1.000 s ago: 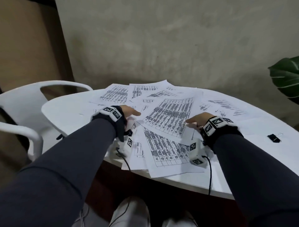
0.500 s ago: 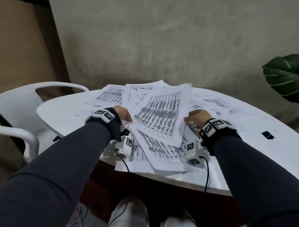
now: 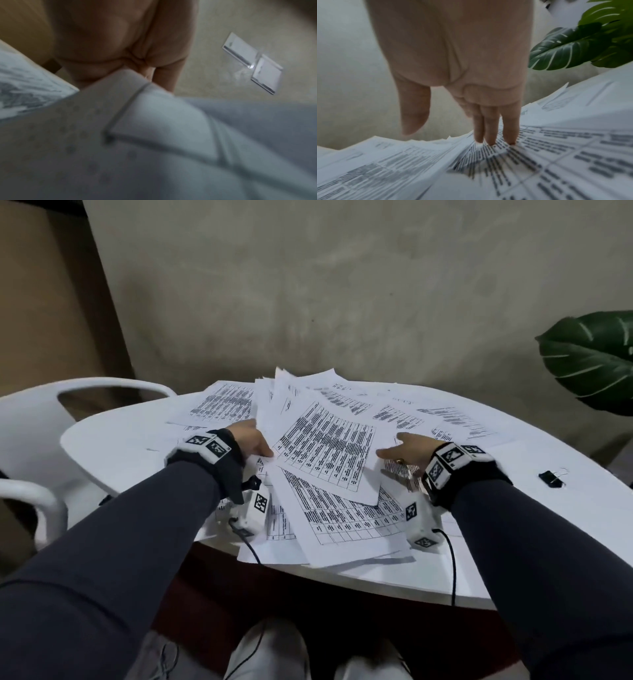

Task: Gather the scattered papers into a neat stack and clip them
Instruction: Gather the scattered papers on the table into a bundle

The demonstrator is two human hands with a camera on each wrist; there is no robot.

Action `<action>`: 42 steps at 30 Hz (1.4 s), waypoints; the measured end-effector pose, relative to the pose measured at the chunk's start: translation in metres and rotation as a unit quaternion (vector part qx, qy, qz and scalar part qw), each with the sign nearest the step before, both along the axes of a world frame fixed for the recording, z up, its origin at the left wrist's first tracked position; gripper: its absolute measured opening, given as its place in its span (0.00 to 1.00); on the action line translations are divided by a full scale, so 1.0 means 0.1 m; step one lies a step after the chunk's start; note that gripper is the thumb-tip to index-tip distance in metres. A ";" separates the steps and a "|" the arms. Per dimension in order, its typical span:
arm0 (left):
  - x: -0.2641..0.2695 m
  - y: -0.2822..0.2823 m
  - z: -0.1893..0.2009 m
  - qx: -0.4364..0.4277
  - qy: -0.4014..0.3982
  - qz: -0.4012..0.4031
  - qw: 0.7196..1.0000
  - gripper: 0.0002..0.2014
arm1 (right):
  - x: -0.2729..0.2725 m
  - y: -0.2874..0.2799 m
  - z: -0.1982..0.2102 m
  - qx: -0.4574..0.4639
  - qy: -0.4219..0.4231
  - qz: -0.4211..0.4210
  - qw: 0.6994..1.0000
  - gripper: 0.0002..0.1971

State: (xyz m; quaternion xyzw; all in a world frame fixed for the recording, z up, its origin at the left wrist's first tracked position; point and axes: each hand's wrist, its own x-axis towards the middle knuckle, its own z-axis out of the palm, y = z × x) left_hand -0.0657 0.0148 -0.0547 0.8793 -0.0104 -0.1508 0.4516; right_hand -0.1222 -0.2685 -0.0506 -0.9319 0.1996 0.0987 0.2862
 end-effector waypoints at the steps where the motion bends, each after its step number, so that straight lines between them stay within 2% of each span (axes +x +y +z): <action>1: -0.01 0.03 0.03 -0.011 -0.014 0.007 1.000 0.12 | 0.00 -0.08 0.01 0.016 -0.009 -0.022 1.000 0.47; 4: -0.04 0.08 0.13 -0.082 -0.028 0.026 0.996 0.16 | -0.11 -0.23 0.01 -0.069 0.018 -0.036 0.997 0.44; 6: -0.02 0.16 0.18 -0.121 -0.033 0.026 0.992 0.20 | -0.19 -0.28 0.01 -0.091 0.046 -0.032 0.994 0.41; 10: 0.03 0.28 0.22 -0.186 -0.043 0.022 0.981 0.26 | -0.21 -0.40 0.01 -0.034 -0.046 -0.073 0.996 0.22; 12: 0.01 0.33 0.19 -0.193 -0.032 0.019 0.980 0.23 | -0.19 -0.40 0.00 0.014 -0.068 -0.096 0.993 0.18; 14: 0.06 0.38 0.12 -0.168 -0.004 0.016 0.986 0.18 | -0.18 -0.35 -0.05 0.054 -0.042 -0.088 0.994 0.26; 16: 0.05 0.36 0.11 -0.130 -0.012 0.019 0.991 0.14 | -0.20 -0.32 -0.09 0.064 -0.011 -0.076 0.995 0.41; 18: -0.04 0.32 0.21 -0.082 -0.057 0.031 0.994 0.13 | -0.24 -0.26 -0.08 0.065 0.014 -0.061 0.996 0.41; 21: -0.10 0.30 0.36 -0.049 -0.140 0.070 0.986 0.16 | -0.24 -0.23 -0.04 -0.060 0.085 0.019 0.994 0.36; 23: -0.05 0.34 0.43 -0.072 -0.186 0.109 0.974 0.22 | -0.20 -0.26 -0.07 -0.154 0.101 0.051 0.982 0.33; 25: -0.04 0.38 0.54 -0.091 -0.220 0.140 0.961 0.28 | -0.18 -0.15 0.01 -0.250 0.108 0.091 0.958 0.25; 26: -0.04 0.40 0.59 -0.103 -0.235 0.144 0.956 0.29 | -0.18 -0.09 0.08 -0.262 0.090 0.106 0.955 0.24; 27: -0.04 0.42 0.66 -0.118 -0.247 0.144 0.951 0.30 | -0.14 -0.02 0.17 -0.240 0.069 0.111 0.962 0.30; 28: -0.02 0.46 0.71 -0.139 -0.254 0.140 0.947 0.30 | -0.11 0.05 0.26 -0.188 0.041 0.111 0.975 0.42; 30: -0.02 0.52 0.84 -0.169 -0.266 0.125 0.941 0.27 | -0.01 0.19 0.47 -0.011 -0.048 0.090 0.995 0.74; 31: -0.01 0.55 0.88 -0.178 -0.270 0.112 0.939 0.25 | 0.07 0.23 0.52 0.081 -0.096 0.065 0.990 0.83; 32: -0.01 0.58 0.93 -0.193 -0.269 0.105 0.938 0.24 | 0.11 0.30 0.61 0.162 -0.140 0.045 0.976 0.86; 33: 0.00 0.59 0.95 -0.205 -0.264 0.098 0.938 0.26 | 0.14 0.34 0.68 0.230 -0.174 0.030 0.957 0.85; 35: -0.03 0.59 1.01 -0.235 -0.251 0.088 0.935 0.32 | 0.12 0.48 0.85 0.325 -0.228 0.010 0.918 0.76; 38: -0.08 0.56 1.11 -0.268 -0.267 0.070 0.923 0.22 | 0.19 0.58 0.99 0.407 -0.268 -0.013 0.873 0.58; 40: -0.09 0.56 1.19 -0.279 -0.289 0.062 0.914 0.21 | 0.24 0.60 0.99 0.412 -0.280 -0.032 0.866 0.50; 42: -0.08 0.58 1.29 -0.305 -0.297 0.046 0.903 0.25 | 0.30 0.59 0.98 0.417 -0.281 -0.038 0.863 0.40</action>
